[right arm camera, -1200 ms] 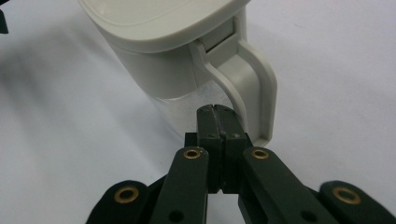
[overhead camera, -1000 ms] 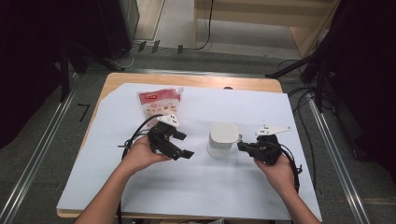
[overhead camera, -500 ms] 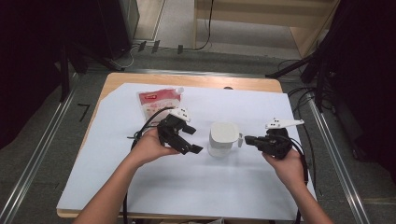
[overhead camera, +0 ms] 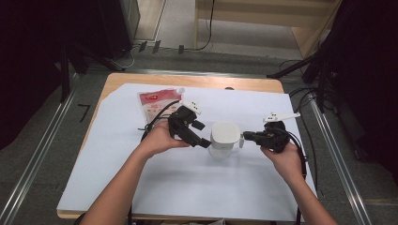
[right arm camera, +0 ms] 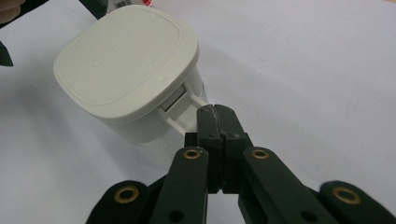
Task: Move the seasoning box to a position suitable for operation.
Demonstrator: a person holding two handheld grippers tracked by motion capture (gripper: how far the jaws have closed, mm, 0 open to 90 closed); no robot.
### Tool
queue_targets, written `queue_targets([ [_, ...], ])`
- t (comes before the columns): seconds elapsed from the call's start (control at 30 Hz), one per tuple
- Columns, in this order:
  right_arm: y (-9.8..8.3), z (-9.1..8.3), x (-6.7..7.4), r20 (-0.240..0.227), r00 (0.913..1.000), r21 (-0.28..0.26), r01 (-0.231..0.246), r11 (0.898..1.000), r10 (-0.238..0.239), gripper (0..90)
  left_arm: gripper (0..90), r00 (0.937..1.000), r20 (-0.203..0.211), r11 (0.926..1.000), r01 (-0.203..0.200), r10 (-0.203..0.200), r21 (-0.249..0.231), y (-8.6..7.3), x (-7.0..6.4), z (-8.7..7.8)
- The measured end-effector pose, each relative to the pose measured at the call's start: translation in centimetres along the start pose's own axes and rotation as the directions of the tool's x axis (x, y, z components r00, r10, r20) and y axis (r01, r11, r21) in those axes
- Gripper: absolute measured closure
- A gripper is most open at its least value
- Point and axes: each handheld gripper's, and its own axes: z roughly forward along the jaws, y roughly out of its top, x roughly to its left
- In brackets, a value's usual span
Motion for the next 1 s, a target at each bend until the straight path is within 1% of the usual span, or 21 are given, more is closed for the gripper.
queue_targets([
  [0.03, 0.0, 0.1, 0.0, 0.001, 1.0000, 0.007, 0.004, 1.000, -0.004, 90.0, 15.5, 0.9999, 0.014, 0.9999, 0.005, -0.005, -0.009, 0.1, 0.1, 0.2],
  [0.1, 0.0, 0.2, 0.0, 0.002, 1.0000, 0.013, 0.006, 1.000, -0.006, 90.0, 15.0, 0.9998, 0.020, 0.9999, 0.003, -0.003, -0.010, 0.1, 0.2, 0.4],
  [0.13, -0.1, 0.3, 0.0, 0.001, 1.0000, 0.010, 0.007, 1.000, -0.007, 90.0, 15.0, 0.9998, 0.020, 1.0000, 0.001, -0.001, 0.008, 0.1, 0.4, 0.6],
  [0.17, -0.1, 0.3, 0.0, 0.001, 1.0000, 0.008, 0.006, 1.000, -0.006, 90.0, 14.9, 0.9998, 0.017, 0.9999, 0.013, -0.013, 0.000, 0.1, 0.4, 0.9],
  [0.27, -0.1, 0.3, 0.0, 0.003, 1.0000, 0.007, 0.009, 1.000, -0.009, 90.0, 14.5, 1.0000, 0.003, 0.9999, 0.006, -0.007, 0.013, 0.1, 0.6, 1.4],
  [0.33, -0.1, 0.3, 0.1, 0.009, 0.9998, 0.004, 0.018, 1.000, -0.018, 90.0, 13.9, 1.0000, 0.000, 1.0000, 0.006, -0.006, 0.004, 0.2, 0.7, 1.8],
  [0.37, -0.1, 0.3, 0.1, 0.012, 0.9998, 0.004, 0.018, 1.000, -0.018, 90.0, 13.2, 0.9999, -0.014, 1.0000, -0.002, 0.002, 0.002, 0.3, 0.8, 2.0],
  [0.43, -0.1, 0.3, 0.2, 0.016, 0.9997, 0.009, 0.019, 1.000, -0.019, 90.0, 8.9, 1.0000, -0.001, 1.0000, -0.003, 0.003, 0.008, 0.4, 0.7, 2.4],
  [0.5, -0.3, 0.3, 0.2, 0.016, 0.9997, 0.016, 0.015, 1.000, -0.015, 90.0, 8.9, 1.0000, 0.003, 0.9998, -0.002, 0.002, 0.018, 0.4, 0.7, 2.8],
  [0.53, -0.3, 0.3, 0.2, 0.017, 0.9997, 0.018, 0.018, 1.000, -0.018, 90.0, 8.9, 0.9998, 0.017, 0.9998, -0.002, 0.002, 0.021, 0.4, 0.8, 3.0],
  [0.57, -0.3, 0.3, 0.2, 0.019, 0.9997, 0.020, 0.015, 1.000, -0.015, 90.0, 8.9, 0.9998, 0.021, 0.9994, -0.005, 0.004, 0.033, 0.4, 0.9, 3.2],
  [0.6, -0.3, 0.3, 0.2, 0.019, 0.9997, 0.020, 0.015, 1.000, -0.015, 90.0, 8.9, 0.9998, 0.021, 0.9994, -0.005, 0.004, 0.033, 0.4, 0.9, 3.2],
  [0.67, -0.4, 0.3, 0.2, 0.020, 0.9997, 0.019, 0.014, 1.000, -0.014, 90.0, 9.0, 0.9998, 0.019, 0.9993, 0.001, -0.002, 0.037, 0.5, 1.0, 3.8],
  [0.73, -0.4, 0.3, 0.2, 0.018, 0.9997, 0.016, 0.014, 1.000, -0.014, 90.0, 9.4, 0.9998, 0.018, 0.9996, 0.002, -0.002, 0.029, 0.5, 1.0, 4.1],
  [0.77, -0.4, 0.3, 0.2, 0.018, 0.9997, 0.015, 0.014, 1.000, -0.014, 90.0, 9.4, 0.9998, 0.018, 0.9996, -0.008, 0.008, 0.026, 0.5, 1.1, 4.2],
  [0.83, -0.4, 0.3, 0.2, 0.019, 0.9997, 0.012, 0.015, 1.000, -0.015, 90.0, 9.4, 0.9998, 0.018, 0.9998, -0.005, 0.004, 0.020, 0.5, 1.1, 4.3],
  [0.87, -0.4, 0.3, 0.2, 0.019, 0.9997, 0.011, 0.014, 1.000, -0.014, 90.0, 9.4, 0.9998, 0.021, 0.9999, -0.003, 0.002, 0.015, 0.5, 1.2, 4.4],
  [0.9, -0.5, 0.3, 0.2, 0.018, 0.9998, 0.009, 0.012, 1.000, -0.013, 90.0, 9.5, 0.9995, 0.029, 0.9998, -0.012, 0.012, 0.012, 0.5, 1.3, 4.4],
  [0.93, -0.5, 0.3, 0.2, 0.018, 0.9998, 0.009, 0.012, 1.000, -0.013, 90.0, 9.5, 0.9995, 0.029, 0.9998, -0.012, 0.012, 0.012, 0.5, 1.3, 4.4],
  [0.97, -0.5, 0.3, 0.2, 0.016, 0.9998, 0.007, 0.009, 1.000, -0.009, 90.0, 9.5, 0.9995, 0.033, 1.0000, -0.002, 0.002, 0.009, 0.6, 1.3, 4.7],
  [1.0, -0.5, 0.3, 0.2, 0.017, 0.9998, 0.008, 0.011, 1.000, -0.011, 90.0, 9.5, 0.9992, 0.039, 0.9999, -0.010, 0.010, 0.009, 0.6, 1.3, 4.7],
])
